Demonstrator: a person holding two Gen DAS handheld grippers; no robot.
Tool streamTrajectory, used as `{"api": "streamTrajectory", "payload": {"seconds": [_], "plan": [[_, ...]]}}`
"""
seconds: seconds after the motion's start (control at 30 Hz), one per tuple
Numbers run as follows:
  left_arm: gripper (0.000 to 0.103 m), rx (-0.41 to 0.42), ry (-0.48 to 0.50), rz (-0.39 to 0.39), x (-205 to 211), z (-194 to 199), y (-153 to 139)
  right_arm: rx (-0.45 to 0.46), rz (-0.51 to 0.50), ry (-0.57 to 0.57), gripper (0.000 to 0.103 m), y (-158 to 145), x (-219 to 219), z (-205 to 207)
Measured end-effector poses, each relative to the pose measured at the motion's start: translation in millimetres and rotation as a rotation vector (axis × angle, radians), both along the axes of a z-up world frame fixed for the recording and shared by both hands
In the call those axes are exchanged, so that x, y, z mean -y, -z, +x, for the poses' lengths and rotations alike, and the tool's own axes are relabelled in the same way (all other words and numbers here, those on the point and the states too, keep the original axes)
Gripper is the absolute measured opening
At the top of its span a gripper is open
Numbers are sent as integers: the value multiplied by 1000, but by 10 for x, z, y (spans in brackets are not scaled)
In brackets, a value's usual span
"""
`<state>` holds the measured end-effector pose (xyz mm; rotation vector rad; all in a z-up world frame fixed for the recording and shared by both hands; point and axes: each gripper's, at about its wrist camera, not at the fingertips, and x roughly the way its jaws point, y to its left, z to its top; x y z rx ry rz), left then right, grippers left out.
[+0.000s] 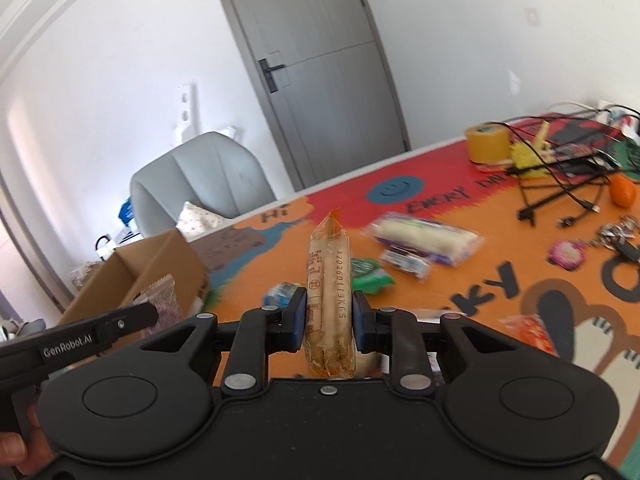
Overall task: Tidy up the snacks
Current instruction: 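Carry both packets over the box and open both tools to drop them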
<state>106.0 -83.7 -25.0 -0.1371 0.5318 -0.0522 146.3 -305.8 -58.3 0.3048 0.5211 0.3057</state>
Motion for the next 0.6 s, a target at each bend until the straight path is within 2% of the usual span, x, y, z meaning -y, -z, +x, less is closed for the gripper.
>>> {"api": "streamTrajectory", "payload": {"seconds": [0.3, 0.6], "plan": [[14, 61, -50, 3, -258, -54, -247, 39, 4, -62, 24, -185, -323, 35], [14, 88, -116, -4, -619, -44, -333, 67, 1, -130, 24, -324, -737, 115]]}}
